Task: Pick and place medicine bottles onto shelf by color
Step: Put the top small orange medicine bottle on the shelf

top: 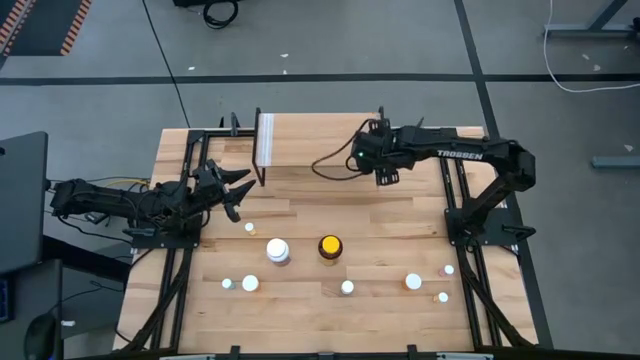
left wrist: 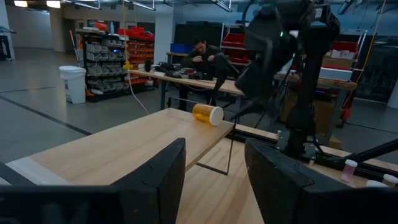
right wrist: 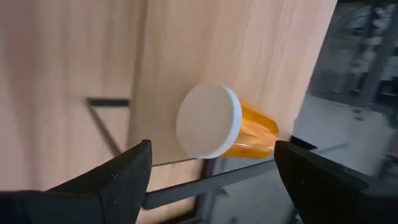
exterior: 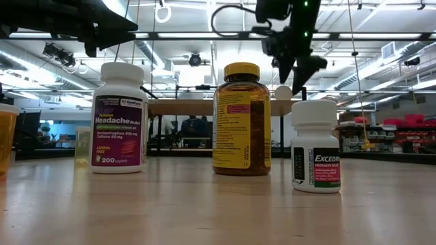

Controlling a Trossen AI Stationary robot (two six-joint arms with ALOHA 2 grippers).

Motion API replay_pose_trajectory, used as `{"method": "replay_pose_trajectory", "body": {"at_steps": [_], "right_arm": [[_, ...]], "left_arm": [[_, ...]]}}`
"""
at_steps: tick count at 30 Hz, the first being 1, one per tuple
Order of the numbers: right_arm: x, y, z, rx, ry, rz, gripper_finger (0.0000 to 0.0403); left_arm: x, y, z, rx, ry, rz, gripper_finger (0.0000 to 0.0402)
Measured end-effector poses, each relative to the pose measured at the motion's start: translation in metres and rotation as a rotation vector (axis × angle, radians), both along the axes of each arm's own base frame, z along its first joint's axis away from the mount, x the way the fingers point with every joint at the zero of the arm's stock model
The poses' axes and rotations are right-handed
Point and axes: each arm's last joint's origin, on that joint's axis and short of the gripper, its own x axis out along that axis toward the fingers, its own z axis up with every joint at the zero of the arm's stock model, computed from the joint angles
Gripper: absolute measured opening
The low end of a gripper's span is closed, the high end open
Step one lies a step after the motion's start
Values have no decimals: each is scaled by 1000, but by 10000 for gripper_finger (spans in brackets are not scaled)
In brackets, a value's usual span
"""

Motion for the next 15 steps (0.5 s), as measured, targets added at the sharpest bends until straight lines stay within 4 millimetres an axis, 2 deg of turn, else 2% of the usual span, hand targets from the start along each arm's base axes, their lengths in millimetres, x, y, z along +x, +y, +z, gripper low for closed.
{"method": "replay_pose_trajectory", "body": {"at_steps": [4, 15], "right_arm": [[1, -2, -12, -52, 21, 18, 339], [4, -3, -10, -115, 39, 39, 338]], "left_arm": [[0, 0, 0, 0, 0, 0, 176], [0, 0, 0, 0, 0, 0, 174]]}}
